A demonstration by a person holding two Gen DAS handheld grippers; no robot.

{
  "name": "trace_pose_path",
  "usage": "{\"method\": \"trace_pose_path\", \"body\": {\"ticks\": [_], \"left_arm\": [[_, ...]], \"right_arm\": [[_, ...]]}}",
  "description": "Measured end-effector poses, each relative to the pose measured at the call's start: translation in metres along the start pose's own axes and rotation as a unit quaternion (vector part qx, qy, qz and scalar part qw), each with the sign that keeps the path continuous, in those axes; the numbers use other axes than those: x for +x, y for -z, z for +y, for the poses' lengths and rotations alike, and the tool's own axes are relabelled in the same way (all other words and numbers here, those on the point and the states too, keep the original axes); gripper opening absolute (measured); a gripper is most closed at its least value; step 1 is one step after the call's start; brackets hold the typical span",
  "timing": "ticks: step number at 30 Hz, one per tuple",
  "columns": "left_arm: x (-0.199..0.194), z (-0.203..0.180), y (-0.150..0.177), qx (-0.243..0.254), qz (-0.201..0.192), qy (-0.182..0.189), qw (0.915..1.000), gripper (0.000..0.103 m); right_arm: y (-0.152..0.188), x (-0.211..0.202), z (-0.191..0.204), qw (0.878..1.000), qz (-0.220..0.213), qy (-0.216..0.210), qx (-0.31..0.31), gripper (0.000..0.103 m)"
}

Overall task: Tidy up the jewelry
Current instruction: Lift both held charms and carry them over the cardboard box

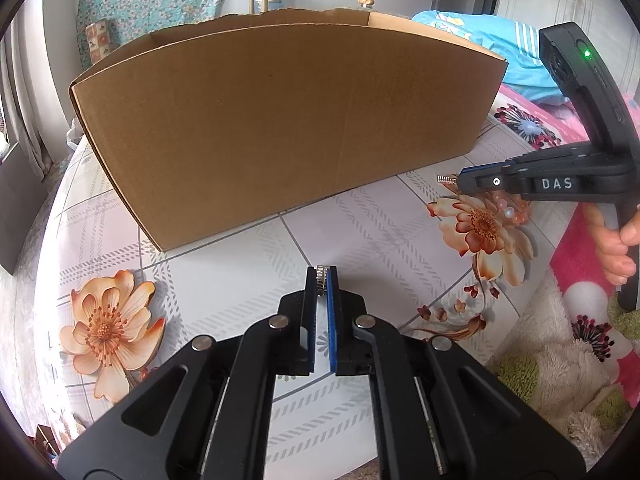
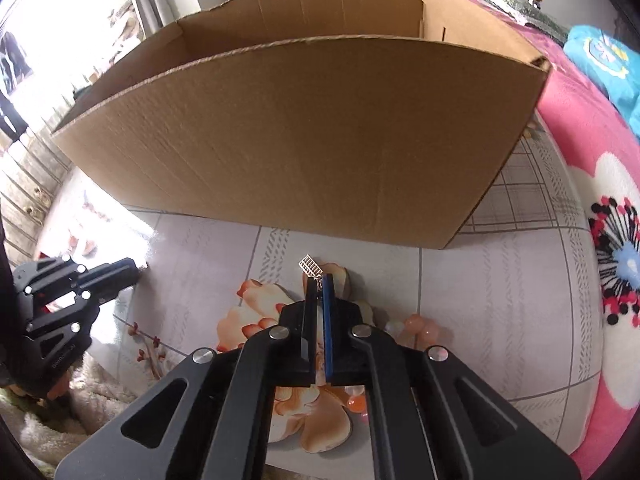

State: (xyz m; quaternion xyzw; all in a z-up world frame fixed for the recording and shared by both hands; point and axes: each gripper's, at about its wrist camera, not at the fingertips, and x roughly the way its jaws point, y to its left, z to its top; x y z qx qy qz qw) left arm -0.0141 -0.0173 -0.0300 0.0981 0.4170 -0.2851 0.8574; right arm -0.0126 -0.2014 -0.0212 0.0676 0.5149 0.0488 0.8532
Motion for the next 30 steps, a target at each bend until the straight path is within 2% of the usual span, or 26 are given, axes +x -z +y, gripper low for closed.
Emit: {"method": "trace_pose_path", "body": {"ticks": [3,5,10,16,27,30], "left_arm": [[0.0,0.0,0.0,0.001,0.0,0.0,1.0,0.004],[0.0,0.0,0.0,0.001,0.0,0.0,1.0,0.004],[0.0,0.001,-0.001,-0.006,-0.004,0.005,1.0,0.002],[-0.006,0.005,0.001,-0.011,-0.015,0.015,0.9997,0.002],[-0.034,0.001,0.002,0.008,-0.051,0.019,0.9985,0.002],[-0.046,0.004,0.0,0.001,-0.061,0.035,0.9975,0.002]], "right_arm": [[0.002,-0.014,-0.013,0.997,-0.019,-0.059,0.052,0.003],[0.002,-0.026,-0.021,0.99,-0.037,-0.103,0.084,0.003],[0.004,-0.048,-0.032,0.965,-0.075,-0.209,0.138,0.003],[0.009,-0.052,-0.021,0.965,-0.079,-0.209,0.137,0.003],[0.013,-0.057,-0.011,0.964,-0.092,-0.214,0.127,0.003],[0.014,-0.058,-0.01,0.963,-0.093,-0.221,0.126,0.003]]}}
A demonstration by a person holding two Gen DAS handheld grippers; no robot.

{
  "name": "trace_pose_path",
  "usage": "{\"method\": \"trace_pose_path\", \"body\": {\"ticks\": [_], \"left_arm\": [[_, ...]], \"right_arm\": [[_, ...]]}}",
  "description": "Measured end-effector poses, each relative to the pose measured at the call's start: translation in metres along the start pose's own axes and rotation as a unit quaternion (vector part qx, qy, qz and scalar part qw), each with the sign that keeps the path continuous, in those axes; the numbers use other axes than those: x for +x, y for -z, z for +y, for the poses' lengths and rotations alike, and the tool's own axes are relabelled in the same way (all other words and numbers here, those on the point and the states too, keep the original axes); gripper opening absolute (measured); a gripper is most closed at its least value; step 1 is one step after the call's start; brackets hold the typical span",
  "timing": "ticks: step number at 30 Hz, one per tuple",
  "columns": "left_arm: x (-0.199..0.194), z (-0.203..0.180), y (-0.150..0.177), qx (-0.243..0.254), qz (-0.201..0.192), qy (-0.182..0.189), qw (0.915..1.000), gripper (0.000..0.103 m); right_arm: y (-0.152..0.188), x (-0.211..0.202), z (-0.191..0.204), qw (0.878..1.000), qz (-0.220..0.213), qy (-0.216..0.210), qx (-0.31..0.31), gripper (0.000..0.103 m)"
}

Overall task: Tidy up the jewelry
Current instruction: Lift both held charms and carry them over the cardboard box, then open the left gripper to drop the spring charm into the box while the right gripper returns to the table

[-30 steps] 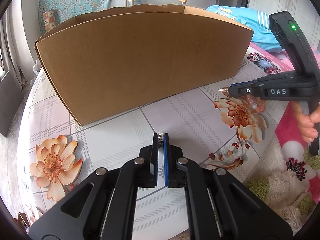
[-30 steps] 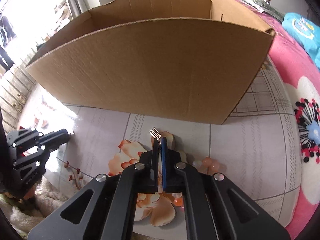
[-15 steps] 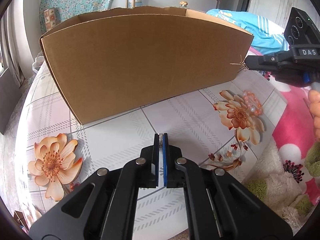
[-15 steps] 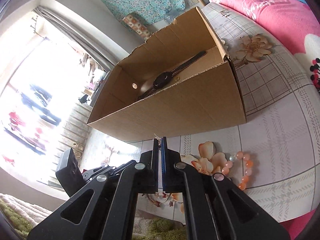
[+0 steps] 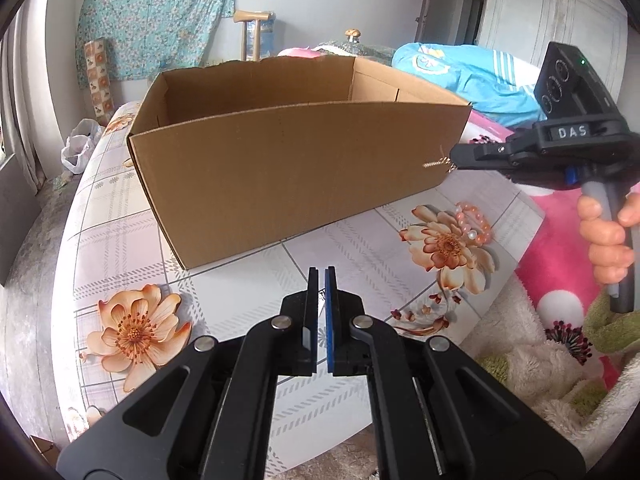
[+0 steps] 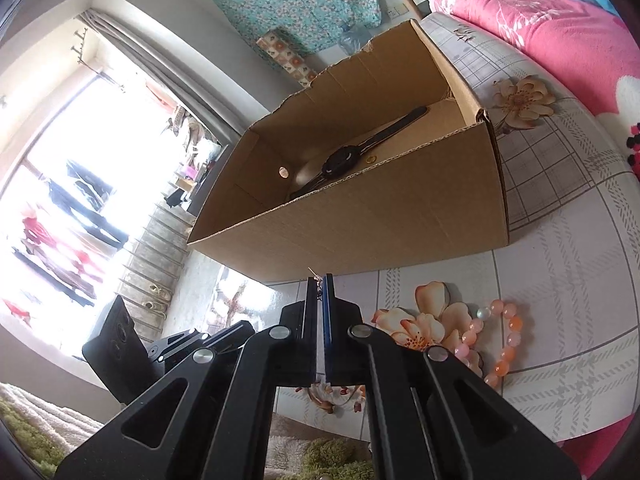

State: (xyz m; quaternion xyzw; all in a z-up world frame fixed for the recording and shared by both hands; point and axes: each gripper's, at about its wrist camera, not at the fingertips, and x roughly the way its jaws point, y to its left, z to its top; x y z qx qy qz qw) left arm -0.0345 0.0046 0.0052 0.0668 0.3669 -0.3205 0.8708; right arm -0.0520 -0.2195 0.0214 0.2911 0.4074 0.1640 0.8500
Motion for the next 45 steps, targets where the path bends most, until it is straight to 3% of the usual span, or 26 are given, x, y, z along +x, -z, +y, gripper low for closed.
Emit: {"method": "trace_pose_path", "body": {"ticks": [9,14,18,21,26,28,30,35,39,45], "left_arm": [[-0.054,-0.004,-0.047,0.004,-0.067,0.07,0.9953,0.002],[-0.06,-0.012,-0.08,0.032,-0.095,0.074,0.9922,0.002],[-0.054,-0.016,-0.092,0.034,-0.085,0.077,0.9928,0.002],[-0.053,-0.02,-0.104,0.044,-0.083,0.073,0.9929,0.002],[-0.047,-0.019,-0.118,0.043,-0.085,0.064,0.9934,0.002],[-0.047,-0.017,-0.117,0.038,-0.087,0.063,0.9934,0.002],[-0.044,-0.015,-0.115,0.028,-0.085,0.07,0.9936,0.002],[-0.041,-0.01,-0.105,0.015,-0.071,0.074,0.9946,0.002],[-0.043,-0.009,-0.096,0.011,-0.068,0.076,0.9947,0.002],[-0.043,-0.011,-0.084,0.006,-0.066,0.082,0.9944,0.002]], "right_arm": [[-0.025,-0.022,0.039,0.996,-0.033,-0.036,-0.069,0.003],[-0.05,-0.039,0.058,0.99,-0.065,-0.035,-0.124,0.003],[-0.055,-0.048,0.055,0.988,-0.077,-0.046,-0.128,0.003],[-0.062,-0.048,0.052,0.987,-0.071,-0.045,-0.134,0.003],[-0.059,-0.039,0.06,0.984,-0.024,-0.032,-0.173,0.005],[-0.047,-0.032,0.058,0.983,-0.006,-0.027,-0.18,0.015],[-0.03,-0.021,0.049,0.984,0.008,-0.009,-0.177,0.032],[0.012,0.028,0.005,0.983,0.056,0.089,-0.153,0.032],[0.025,0.046,-0.007,0.984,0.057,0.1,-0.136,0.032],[0.035,0.065,0.008,0.969,0.05,0.14,-0.195,0.031]]}}
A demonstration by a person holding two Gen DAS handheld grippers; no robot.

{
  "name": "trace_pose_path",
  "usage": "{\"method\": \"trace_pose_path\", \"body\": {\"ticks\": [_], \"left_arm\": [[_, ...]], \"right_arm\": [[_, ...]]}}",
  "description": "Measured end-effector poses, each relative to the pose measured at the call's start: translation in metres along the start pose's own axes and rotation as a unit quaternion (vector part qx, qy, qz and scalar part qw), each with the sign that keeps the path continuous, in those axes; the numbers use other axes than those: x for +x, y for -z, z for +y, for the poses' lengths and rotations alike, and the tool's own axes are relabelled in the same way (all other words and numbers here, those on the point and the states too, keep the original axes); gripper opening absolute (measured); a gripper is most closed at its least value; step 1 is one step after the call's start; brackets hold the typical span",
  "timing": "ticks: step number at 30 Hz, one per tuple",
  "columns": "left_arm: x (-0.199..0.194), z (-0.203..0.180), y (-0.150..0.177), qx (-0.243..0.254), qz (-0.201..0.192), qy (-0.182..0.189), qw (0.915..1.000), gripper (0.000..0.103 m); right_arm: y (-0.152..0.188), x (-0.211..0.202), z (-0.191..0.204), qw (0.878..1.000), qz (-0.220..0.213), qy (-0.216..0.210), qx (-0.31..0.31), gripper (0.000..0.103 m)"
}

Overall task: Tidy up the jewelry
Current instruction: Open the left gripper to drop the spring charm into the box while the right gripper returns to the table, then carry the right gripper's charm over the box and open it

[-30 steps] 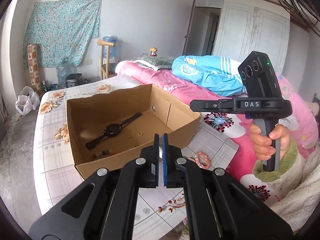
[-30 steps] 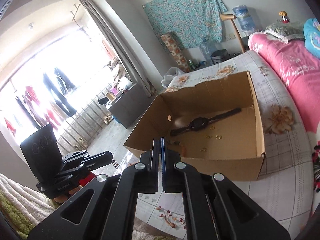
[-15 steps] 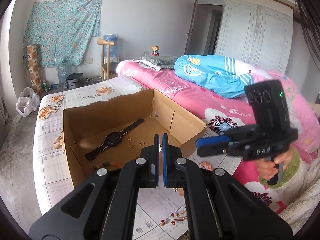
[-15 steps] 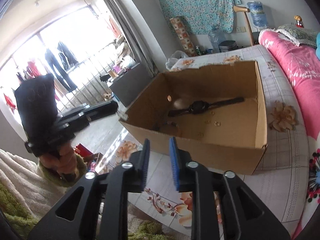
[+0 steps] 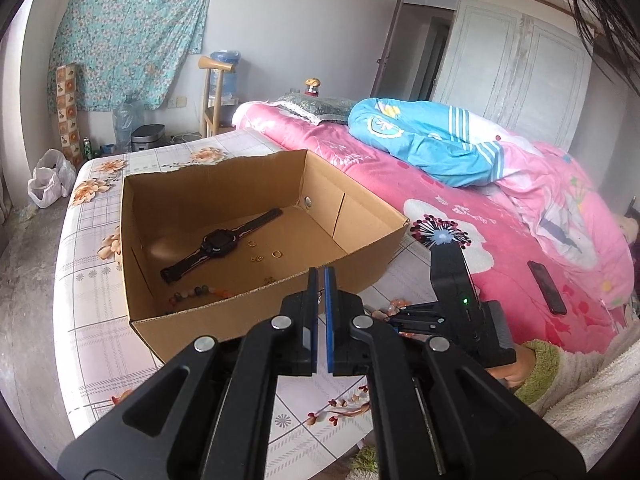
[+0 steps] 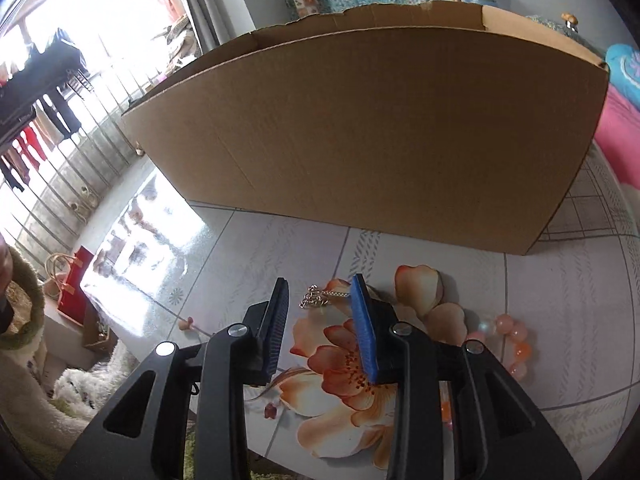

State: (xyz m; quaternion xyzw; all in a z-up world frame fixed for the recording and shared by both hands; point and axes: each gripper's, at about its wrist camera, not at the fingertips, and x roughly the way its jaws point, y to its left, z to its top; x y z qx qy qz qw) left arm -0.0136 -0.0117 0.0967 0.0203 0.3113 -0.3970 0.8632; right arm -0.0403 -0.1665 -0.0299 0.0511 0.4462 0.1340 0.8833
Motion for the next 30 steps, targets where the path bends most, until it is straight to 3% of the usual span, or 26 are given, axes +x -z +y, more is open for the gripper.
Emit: {"method": "trace_pose_path", "body": {"ticks": [2,5,6,10,17,24,28,30], "left_arm": [[0.0,0.0,0.003,-0.001,0.001,0.001,1.0,0.002],[-0.001,0.0,0.004,-0.001,-0.002,-0.002,1.0,0.002],[-0.003,0.001,0.006,-0.001,-0.004,-0.002,1.0,0.002],[-0.006,0.003,0.007,-0.003,-0.009,-0.004,0.9999,0.002],[-0.017,0.004,0.001,0.003,-0.026,-0.007,0.9996,0.002],[-0.017,0.001,-0.012,0.013,-0.043,-0.007,0.999,0.002],[-0.013,0.0,-0.014,0.013,-0.041,-0.004,0.9991,0.002],[-0.009,0.001,-0.013,0.008,-0.035,-0.003,0.9993,0.002]], "right_arm": [[-0.001,0.002,0.006,1.0,-0.002,0.018,-0.022,0.028],[0.001,0.003,0.015,0.997,0.0,0.055,-0.059,0.014],[0.001,0.003,0.015,0.997,0.002,0.051,-0.059,0.007],[0.002,-0.002,0.011,0.998,0.004,0.04,-0.041,0.003],[-0.007,-0.036,-0.017,0.998,-0.03,-0.023,0.049,0.002],[-0.031,-0.085,-0.018,0.994,-0.092,-0.04,0.054,0.002],[-0.029,-0.077,-0.012,0.996,-0.073,-0.047,0.035,0.005],[-0.021,-0.061,-0.01,0.997,-0.048,-0.051,0.03,0.02]]}}
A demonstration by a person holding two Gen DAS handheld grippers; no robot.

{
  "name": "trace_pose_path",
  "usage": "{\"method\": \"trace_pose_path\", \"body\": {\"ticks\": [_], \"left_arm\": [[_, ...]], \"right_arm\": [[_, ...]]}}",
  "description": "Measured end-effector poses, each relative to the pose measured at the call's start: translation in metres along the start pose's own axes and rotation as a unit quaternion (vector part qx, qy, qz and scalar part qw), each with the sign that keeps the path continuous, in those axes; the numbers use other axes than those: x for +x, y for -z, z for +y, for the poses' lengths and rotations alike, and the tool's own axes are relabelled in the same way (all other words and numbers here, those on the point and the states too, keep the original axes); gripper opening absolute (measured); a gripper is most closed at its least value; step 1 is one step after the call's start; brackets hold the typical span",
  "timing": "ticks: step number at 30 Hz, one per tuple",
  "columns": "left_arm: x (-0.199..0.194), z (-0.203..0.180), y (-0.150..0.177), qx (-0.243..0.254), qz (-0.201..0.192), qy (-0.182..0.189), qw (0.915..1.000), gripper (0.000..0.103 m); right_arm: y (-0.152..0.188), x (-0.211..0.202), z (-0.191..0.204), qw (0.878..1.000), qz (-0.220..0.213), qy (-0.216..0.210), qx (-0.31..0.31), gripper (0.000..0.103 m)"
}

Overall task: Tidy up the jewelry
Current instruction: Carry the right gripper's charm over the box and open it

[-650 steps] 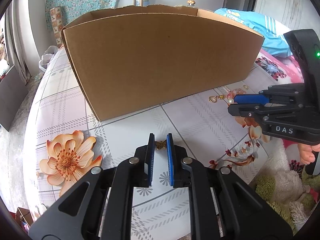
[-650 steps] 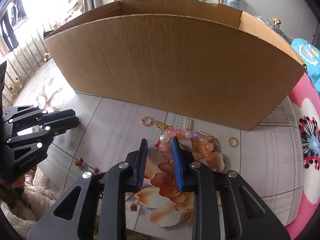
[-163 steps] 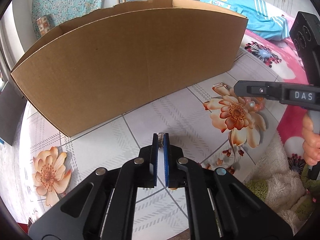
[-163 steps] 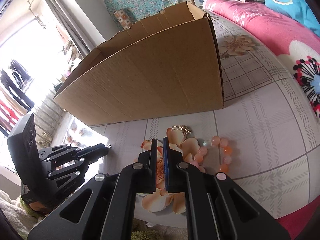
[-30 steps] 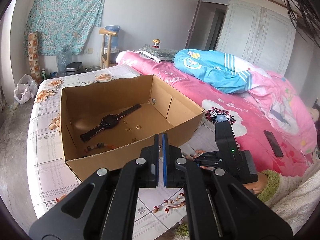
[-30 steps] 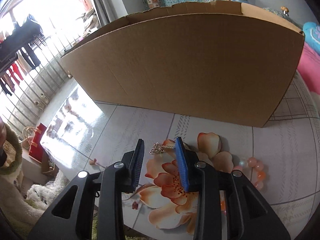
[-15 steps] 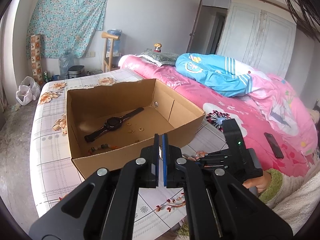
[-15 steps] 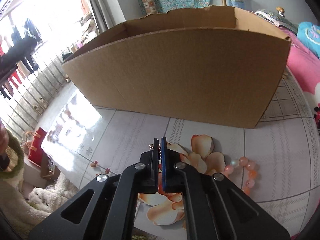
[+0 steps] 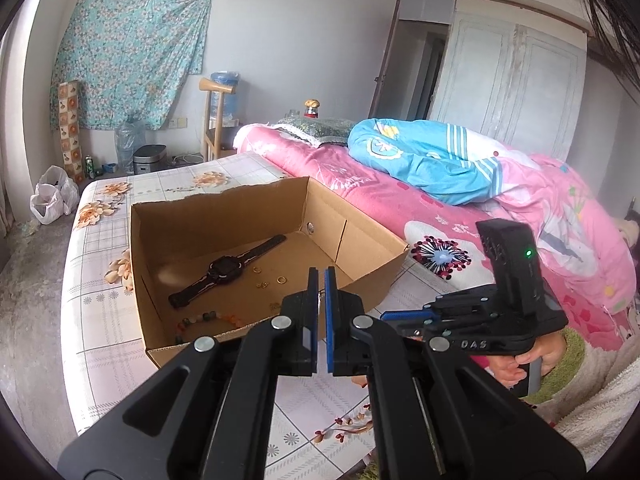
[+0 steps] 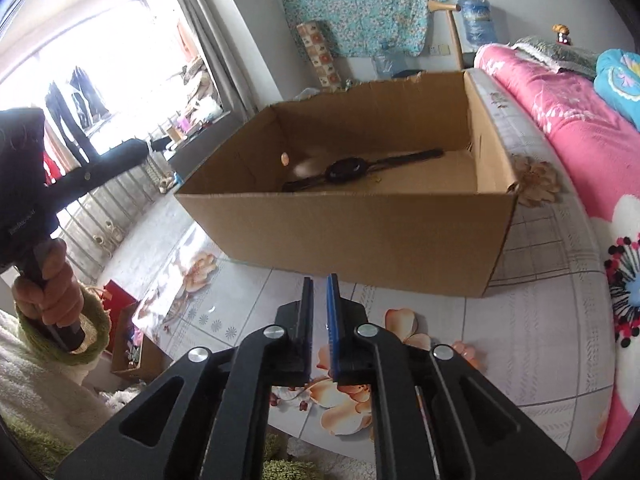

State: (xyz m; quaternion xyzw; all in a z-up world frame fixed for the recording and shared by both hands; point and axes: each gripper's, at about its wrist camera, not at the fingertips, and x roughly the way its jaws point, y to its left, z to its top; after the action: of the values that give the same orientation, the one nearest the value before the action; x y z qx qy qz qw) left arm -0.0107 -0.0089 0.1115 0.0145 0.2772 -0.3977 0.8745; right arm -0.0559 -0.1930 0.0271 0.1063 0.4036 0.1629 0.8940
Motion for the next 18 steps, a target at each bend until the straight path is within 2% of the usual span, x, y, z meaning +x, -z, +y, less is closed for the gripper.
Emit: {"method": "trace_pose_path", "body": {"ticks": [2,8,10,11,14,18], "left_arm": [[0.003,0.001,0.002,-0.002,0.006,-0.001,1.0,0.002],[0.003,0.002,0.005,-0.003,0.013,-0.007,0.9999,0.002],[0.003,0.004,0.005,-0.004,0.013,-0.008,0.9999,0.002],[0.003,0.004,0.005,-0.005,0.013,-0.009,0.9999,0.002],[0.002,0.005,0.005,-0.007,0.009,-0.008,0.9999,0.002],[-0.001,0.006,0.005,-0.006,0.004,-0.009,0.9999,0.002]], "right_arm": [[0.009,0.019,0.001,1.0,0.023,0.007,-0.009,0.024],[0.023,0.063,0.008,0.994,0.078,0.035,-0.065,0.024],[0.027,0.068,0.015,0.99,0.08,0.063,-0.098,0.014],[0.027,0.069,0.018,0.987,0.081,0.078,-0.11,0.005],[0.024,0.066,0.013,0.99,0.08,0.07,-0.09,0.003],[0.016,0.046,-0.002,0.998,0.052,0.036,-0.029,0.003]]}}
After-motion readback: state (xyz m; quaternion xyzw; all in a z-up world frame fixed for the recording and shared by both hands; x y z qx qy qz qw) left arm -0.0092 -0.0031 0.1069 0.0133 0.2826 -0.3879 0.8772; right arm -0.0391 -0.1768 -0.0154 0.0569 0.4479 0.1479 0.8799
